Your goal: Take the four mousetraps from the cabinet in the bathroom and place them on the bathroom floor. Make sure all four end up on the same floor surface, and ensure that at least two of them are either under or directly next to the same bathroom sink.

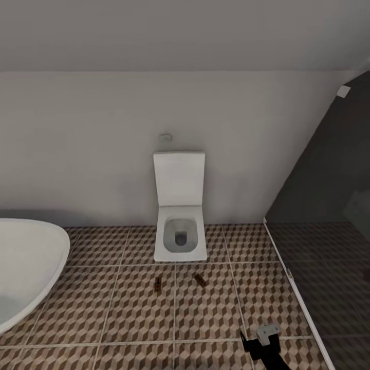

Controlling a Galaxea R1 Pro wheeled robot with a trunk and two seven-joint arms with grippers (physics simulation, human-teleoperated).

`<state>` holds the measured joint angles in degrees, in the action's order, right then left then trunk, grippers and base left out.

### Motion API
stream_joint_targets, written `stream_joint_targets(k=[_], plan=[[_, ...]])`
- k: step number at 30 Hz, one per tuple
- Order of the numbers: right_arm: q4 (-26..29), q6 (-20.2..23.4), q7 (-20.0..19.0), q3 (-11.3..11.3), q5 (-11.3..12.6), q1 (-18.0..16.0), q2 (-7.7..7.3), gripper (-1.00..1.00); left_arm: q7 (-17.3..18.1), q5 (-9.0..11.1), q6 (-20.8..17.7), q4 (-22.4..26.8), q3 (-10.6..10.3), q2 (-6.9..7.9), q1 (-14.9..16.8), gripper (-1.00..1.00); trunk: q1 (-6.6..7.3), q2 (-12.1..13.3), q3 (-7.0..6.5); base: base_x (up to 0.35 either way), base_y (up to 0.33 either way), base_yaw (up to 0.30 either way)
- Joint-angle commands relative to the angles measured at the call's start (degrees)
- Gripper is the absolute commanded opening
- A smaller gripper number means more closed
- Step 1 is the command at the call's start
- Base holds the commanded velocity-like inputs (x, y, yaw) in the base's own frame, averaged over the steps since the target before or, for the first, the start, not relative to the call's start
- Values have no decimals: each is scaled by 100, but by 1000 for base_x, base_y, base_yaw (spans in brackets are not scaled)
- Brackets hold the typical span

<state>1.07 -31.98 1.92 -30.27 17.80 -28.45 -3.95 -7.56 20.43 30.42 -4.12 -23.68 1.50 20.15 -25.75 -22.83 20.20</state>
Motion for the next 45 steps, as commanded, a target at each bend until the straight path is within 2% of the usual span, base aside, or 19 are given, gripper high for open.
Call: stream_joint_targets(k=[1, 16, 29, 39, 45], plan=[[0, -3, 22, -50, 32, 16, 1, 100, -17, 22, 26, -18, -49, -3, 3, 100, -3, -9, -1, 0, 0, 0], [-7, 123, 28, -50, 39, 424, 8, 100, -25, 22, 1, -18, -47, 4, -231, 100, -3, -9, -137, 0, 0, 0], [-9, 373, 34, -50, 57, 758, 8, 100, -26, 22, -1, -18, -49, 0, -340, 100, -3, -9, -163, 0, 0, 0], [-10, 434, 74, -50, 488, 894, 8, 100, -26, 22, 1, -16, -43, 0, -344, 100, -3, -9, -190, 0, 0, 0], [-10, 450, 86, -50, 598, 936, 8, 100, -25, 22, 6, -13, -41, -1, -345, 100, -3, -9, -239, 0, 0, 0]])
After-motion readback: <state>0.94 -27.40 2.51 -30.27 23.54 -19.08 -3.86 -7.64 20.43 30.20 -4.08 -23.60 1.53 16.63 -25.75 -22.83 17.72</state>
